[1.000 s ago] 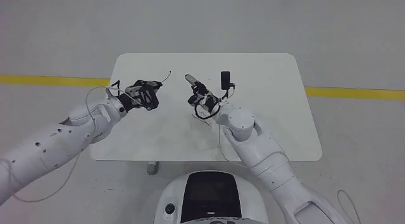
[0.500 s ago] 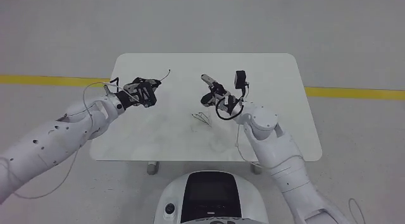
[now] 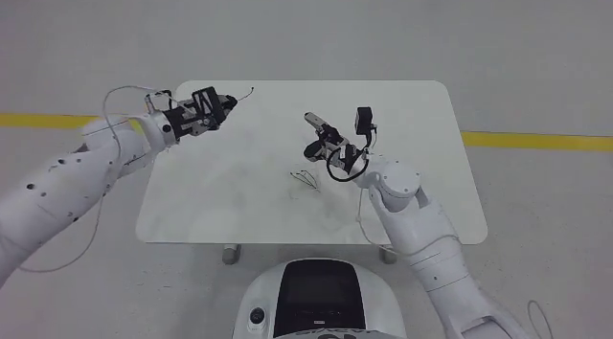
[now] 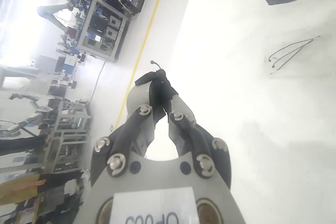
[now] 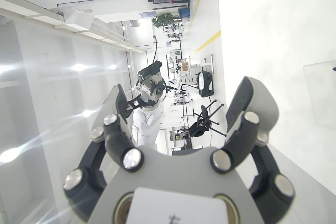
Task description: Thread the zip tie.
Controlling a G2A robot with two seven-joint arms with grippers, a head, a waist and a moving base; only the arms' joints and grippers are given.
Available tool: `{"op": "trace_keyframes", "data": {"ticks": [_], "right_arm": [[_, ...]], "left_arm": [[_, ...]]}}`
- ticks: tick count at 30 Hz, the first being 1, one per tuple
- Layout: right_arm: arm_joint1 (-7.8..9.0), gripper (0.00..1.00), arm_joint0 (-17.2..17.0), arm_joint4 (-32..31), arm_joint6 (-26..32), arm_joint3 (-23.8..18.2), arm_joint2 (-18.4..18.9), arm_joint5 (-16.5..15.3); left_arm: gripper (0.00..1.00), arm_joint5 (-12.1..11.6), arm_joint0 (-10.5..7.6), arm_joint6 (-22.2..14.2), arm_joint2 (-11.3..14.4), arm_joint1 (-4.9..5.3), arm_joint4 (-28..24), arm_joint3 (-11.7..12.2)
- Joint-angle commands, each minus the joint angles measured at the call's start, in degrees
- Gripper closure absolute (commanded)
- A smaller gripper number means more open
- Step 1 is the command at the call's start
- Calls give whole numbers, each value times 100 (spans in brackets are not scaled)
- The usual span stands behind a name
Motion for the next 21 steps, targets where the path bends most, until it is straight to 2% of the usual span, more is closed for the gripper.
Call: {"op": "trace_keyframes", "data": {"ticks": [1, 5, 8, 9, 13, 18, 21], "right_arm": [[0, 0, 0, 0, 0, 0, 0, 0], [0, 0, 0, 0, 0, 0, 0, 0], [0, 0, 0, 0, 0, 0, 0, 0], [0, 0, 0, 0, 0, 0, 0, 0], [0, 0, 0, 0, 0, 0, 0, 0], [0, 0, 0, 0, 0, 0, 0, 0], [0, 0, 0, 0, 0, 0, 0, 0]], "left_arm": [[100, -13, -53, 182, 136, -67, -309, 135], [100, -13, -311, 455, 696, -161, -1022, 352], [100, -13, -662, 649, 1255, -195, -1479, 497], [100, -13, -733, 715, 1334, -204, -1566, 516], [100, -13, -638, 937, 1334, -229, -1655, 541], [100, -13, -445, 1232, 1334, -222, -1819, 417], [100, -13, -338, 1209, 1334, -212, -1880, 352]]}}
